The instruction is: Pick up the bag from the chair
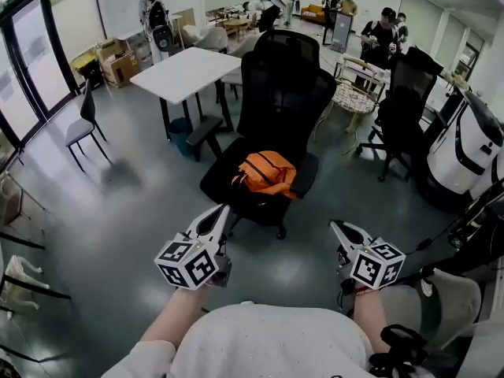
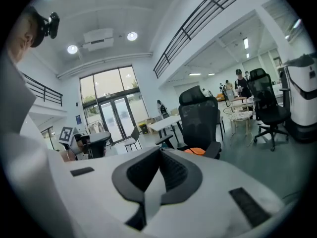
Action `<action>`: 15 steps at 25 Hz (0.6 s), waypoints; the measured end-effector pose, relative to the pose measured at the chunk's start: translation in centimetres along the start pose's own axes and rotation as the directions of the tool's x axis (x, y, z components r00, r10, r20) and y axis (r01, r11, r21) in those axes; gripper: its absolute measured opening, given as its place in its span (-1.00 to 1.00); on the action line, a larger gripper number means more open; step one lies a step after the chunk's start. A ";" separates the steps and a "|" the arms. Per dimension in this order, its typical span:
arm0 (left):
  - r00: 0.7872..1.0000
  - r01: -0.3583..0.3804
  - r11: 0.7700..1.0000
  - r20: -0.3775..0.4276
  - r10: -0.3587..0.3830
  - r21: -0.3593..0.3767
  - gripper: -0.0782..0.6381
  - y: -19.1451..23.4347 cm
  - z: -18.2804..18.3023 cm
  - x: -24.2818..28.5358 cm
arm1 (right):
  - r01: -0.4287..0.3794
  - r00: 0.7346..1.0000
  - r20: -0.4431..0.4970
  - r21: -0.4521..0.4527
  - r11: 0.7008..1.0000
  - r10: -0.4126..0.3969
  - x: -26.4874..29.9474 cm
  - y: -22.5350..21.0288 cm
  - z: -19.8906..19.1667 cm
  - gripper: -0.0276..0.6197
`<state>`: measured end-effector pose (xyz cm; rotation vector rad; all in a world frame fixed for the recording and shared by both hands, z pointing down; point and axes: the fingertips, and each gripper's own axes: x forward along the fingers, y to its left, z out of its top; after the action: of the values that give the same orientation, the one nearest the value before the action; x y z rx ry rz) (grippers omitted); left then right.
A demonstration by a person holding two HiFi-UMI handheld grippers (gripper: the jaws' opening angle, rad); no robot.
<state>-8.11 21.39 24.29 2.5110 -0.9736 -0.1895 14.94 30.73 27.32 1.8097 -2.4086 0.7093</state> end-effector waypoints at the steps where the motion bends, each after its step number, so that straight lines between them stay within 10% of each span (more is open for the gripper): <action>1: 1.000 0.006 1.000 0.002 -0.006 0.010 -0.75 0.8 0.7 0.5 | -0.002 1.000 0.011 0.006 1.000 0.002 1.4 0.1 0.4 -0.91; 15: 0.996 -0.081 0.993 -0.034 0.078 -0.085 -0.75 9.4 0.1 2.4 | 0.048 0.999 -0.029 0.077 0.996 -0.046 11.9 -1.2 -1.1 -0.91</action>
<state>-12.05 13.59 28.46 2.3855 -1.0290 -0.1648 12.01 20.20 32.28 1.8656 -2.3443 0.8288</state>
